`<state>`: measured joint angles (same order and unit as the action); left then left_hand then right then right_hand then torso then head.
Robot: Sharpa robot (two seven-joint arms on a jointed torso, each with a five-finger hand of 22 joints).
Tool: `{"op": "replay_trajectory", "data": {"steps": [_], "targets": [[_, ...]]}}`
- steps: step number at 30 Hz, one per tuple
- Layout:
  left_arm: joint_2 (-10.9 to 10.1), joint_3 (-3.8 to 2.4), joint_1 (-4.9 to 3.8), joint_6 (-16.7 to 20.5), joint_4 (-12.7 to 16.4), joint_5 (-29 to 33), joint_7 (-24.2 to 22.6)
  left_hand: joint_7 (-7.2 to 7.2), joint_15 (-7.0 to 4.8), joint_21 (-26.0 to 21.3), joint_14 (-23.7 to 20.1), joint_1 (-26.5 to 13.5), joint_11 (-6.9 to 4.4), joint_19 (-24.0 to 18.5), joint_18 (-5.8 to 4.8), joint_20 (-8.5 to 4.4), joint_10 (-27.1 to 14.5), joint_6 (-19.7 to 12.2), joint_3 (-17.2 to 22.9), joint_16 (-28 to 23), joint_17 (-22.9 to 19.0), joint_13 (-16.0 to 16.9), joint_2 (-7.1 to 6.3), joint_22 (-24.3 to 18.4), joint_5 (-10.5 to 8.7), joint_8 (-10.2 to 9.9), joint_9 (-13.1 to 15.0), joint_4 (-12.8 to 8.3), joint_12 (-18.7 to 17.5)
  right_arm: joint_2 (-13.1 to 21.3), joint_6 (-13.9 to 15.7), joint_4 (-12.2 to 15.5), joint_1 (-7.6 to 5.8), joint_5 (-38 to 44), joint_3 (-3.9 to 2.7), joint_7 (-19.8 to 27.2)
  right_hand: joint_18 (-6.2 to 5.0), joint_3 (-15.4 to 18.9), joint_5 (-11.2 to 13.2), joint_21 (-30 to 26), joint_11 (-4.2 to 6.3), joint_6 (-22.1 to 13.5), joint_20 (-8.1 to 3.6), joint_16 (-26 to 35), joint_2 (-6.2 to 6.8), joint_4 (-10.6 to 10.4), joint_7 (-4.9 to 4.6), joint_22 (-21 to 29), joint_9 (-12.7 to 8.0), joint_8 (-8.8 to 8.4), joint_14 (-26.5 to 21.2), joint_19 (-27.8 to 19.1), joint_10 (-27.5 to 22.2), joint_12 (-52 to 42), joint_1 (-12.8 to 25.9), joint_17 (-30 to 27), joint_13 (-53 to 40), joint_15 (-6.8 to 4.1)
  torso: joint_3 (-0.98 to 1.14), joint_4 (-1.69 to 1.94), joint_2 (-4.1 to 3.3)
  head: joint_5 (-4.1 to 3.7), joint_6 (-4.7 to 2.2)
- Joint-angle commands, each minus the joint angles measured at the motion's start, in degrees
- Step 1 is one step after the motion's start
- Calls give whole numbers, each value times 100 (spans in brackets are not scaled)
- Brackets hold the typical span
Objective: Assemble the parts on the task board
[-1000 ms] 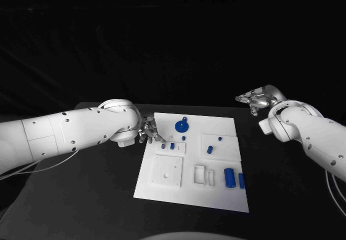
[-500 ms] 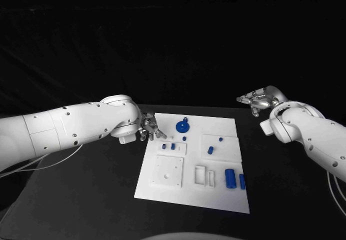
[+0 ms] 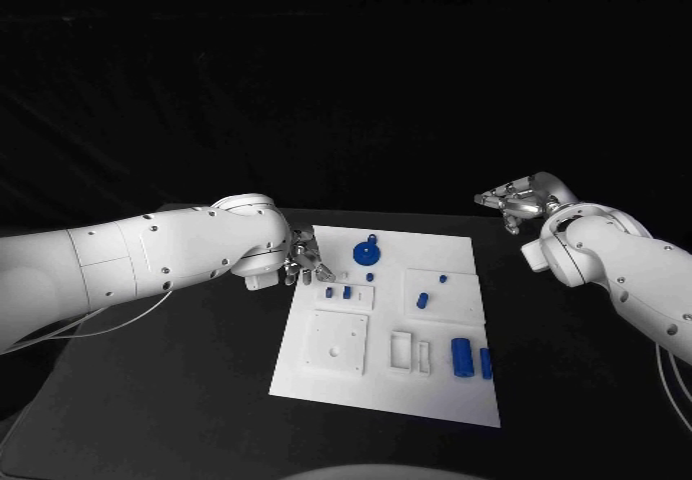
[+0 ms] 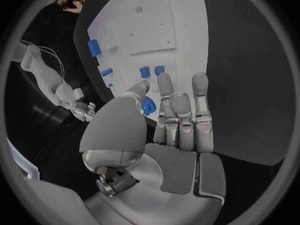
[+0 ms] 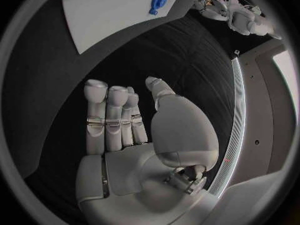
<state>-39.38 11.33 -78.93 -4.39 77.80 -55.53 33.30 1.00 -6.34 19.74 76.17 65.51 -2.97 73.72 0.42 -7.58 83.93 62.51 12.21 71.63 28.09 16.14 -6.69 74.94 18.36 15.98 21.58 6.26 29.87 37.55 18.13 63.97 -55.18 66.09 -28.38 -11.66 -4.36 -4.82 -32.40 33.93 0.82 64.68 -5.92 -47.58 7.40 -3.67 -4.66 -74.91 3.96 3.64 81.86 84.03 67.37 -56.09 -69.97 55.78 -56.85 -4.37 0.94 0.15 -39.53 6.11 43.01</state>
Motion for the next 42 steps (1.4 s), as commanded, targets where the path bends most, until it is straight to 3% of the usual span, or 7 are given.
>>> {"op": "replay_trajectory", "data": {"steps": [1,11,17,31,40,42], "targets": [[30,10,-3,-44,-1,-69,-25,-4,-47,45,7,-61,-57,-33,-3,-27,55,-87,12,39,4,13,-46,108,6,124,298,82,43,-7,-70,6,3,-3,0,47,-102,8,-29,14,-3,-44,37,30,-12,-21,-5,-397,-9,-7,-17,218,-22,13,48,-1,1,-11,1,8,4,-9,14],[108,136,10,-266,-12,-143,-3,5,-38,81,-16,-135,-39,-62,-2,-22,42,-98,-29,64,4,21,-192,106,-308,111,512,332,84,-14,-68,5,4,-3,0,49,-102,10,-30,7,-4,-58,39,35,-10,-20,-10,-395,-9,-7,-19,216,-25,17,47,-5,5,-9,1,-2,2,-22,23],[118,191,25,-362,-29,-257,13,23,-32,83,-30,-157,-29,-71,0,-18,24,-134,-39,56,-4,17,-207,103,-385,81,527,375,80,-12,-67,5,5,-3,0,50,-102,10,-30,7,-4,-58,39,35,-10,-20,-10,-395,-9,-7,-19,216,-25,17,47,-5,5,-9,3,5,4,-32,29],[149,209,54,-351,-36,-286,15,30,-26,83,-35,-163,-20,-75,9,-9,17,-124,-32,53,-18,11,-209,101,-422,34,516,423,86,-16,-67,7,12,-3,0,53,-102,10,-30,7,-4,-58,39,35,-10,-20,-10,-395,-9,-7,-19,216,-25,17,47,-5,5,-9,0,4,2,-36,27],[184,209,80,-245,-44,-175,0,29,-27,88,-26,-143,-21,-67,13,-10,27,-103,10,60,-23,6,-142,101,-420,-7,482,446,91,-25,-71,4,18,-3,0,56,-102,10,-30,7,-4,-58,39,35,-10,-20,-10,-395,-9,-7,-19,216,-25,17,47,-5,5,-9,-1,4,0,-37,29],[195,209,89,-241,-56,-161,-2,27,-27,88,-28,-136,-21,-68,12,-10,27,-99,13,60,-24,5,-133,101,-420,-9,480,440,91,-28,-70,6,21,-3,0,56,-102,10,-30,7,-4,-58,39,35,-10,-20,-10,-395,-9,-7,-19,216,-25,17,47,-5,5,-9,2,5,1,-9,20]]}}
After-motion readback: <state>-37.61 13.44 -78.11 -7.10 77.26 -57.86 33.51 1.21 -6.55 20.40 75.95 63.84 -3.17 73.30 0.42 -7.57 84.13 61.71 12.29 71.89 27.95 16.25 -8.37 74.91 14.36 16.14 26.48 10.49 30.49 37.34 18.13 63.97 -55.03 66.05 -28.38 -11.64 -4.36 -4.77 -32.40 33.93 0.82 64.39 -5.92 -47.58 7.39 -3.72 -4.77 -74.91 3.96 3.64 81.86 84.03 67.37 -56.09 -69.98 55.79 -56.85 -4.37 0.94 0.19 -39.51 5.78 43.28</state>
